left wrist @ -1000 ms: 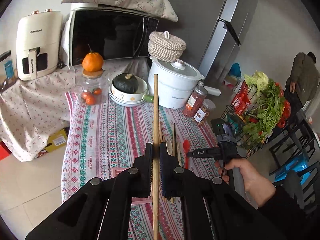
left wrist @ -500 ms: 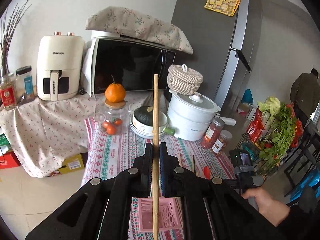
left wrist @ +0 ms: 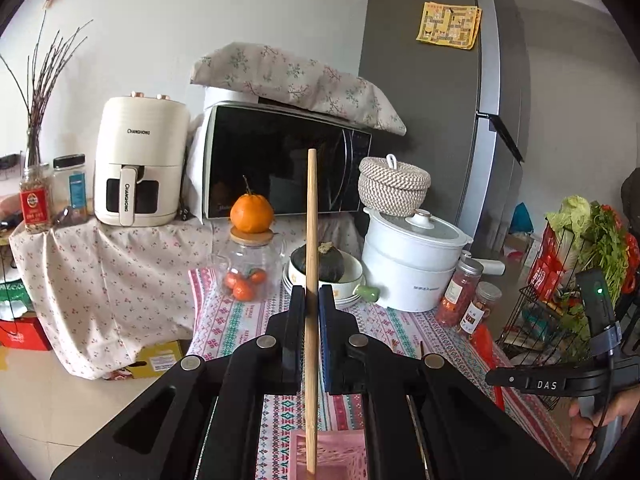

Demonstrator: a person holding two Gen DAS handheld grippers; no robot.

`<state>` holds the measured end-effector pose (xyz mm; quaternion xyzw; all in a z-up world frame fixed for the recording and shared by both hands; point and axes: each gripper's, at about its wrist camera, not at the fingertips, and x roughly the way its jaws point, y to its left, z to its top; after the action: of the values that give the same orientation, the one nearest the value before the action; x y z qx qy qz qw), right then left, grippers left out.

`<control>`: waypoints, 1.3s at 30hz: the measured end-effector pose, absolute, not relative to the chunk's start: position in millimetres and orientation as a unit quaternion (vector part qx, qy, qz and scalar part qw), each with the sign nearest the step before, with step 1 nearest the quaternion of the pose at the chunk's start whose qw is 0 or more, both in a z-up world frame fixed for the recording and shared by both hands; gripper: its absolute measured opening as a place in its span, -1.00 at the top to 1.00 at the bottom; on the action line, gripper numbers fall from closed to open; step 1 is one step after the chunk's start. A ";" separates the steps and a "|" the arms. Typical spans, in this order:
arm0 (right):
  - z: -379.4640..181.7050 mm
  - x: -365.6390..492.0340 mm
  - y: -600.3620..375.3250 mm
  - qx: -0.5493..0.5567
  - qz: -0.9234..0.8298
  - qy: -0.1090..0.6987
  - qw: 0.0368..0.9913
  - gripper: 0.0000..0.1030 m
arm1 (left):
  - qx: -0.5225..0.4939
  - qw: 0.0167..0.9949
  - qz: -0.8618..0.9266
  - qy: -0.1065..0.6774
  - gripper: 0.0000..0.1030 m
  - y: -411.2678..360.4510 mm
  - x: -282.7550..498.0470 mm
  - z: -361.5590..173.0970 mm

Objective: Organize utensils
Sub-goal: 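Lower chopsticks into pink basket with left tool while right tool grasps and lifts red spoon, then lower the red spoon into the pink basket and open right tool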

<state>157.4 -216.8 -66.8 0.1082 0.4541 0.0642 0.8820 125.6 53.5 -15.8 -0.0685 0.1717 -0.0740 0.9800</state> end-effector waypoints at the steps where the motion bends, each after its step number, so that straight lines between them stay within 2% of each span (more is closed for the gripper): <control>1: -63.4 155.5 -213.0 0.106 0.068 0.448 0.885 0.85 | -0.067 0.980 -0.073 0.173 0.88 53.5 126.7 -18.6; 14: -41.3 140.8 -175.6 0.095 0.116 0.384 0.911 0.85 | -0.070 0.963 -0.089 0.245 0.87 51.3 142.4 -57.6; 21: -25.8 133.6 -159.0 0.101 0.139 0.341 0.924 0.85 | -0.071 0.945 -0.109 0.299 0.81 58.2 137.7 -51.9; 24: -19.5 129.4 -145.7 0.100 0.152 0.319 0.930 0.85 | -0.063 0.940 -0.114 0.316 0.50 63.4 128.4 -45.7; 26: -15.5 126.7 -136.4 0.101 0.160 0.304 0.933 0.85 | -0.059 0.937 -0.113 0.325 0.13 69.3 119.9 -41.2; 30: -11.3 125.6 -118.5 0.114 0.173 0.282 0.937 0.85 | -0.045 0.934 -0.104 0.338 -0.14 84.9 104.1 -33.1; 32: -10.9 126.5 -109.4 0.118 0.175 0.272 0.939 0.84 | -0.042 0.934 -0.092 0.344 -0.36 93.6 98.8 -32.5; 34: -12.5 127.1 -99.3 0.117 0.174 0.264 0.942 0.84 | -0.044 0.932 -0.079 0.352 -0.46 102.9 96.5 -35.0; 39: -25.1 131.3 -81.5 0.106 0.156 0.251 0.949 0.84 | -0.043 0.923 -0.061 0.378 -0.47 116.4 96.3 -46.1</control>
<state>131.3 -81.5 -25.1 0.1059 0.2513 0.1564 0.9493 96.3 116.4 -46.1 -0.0428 0.3784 -0.0607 0.9227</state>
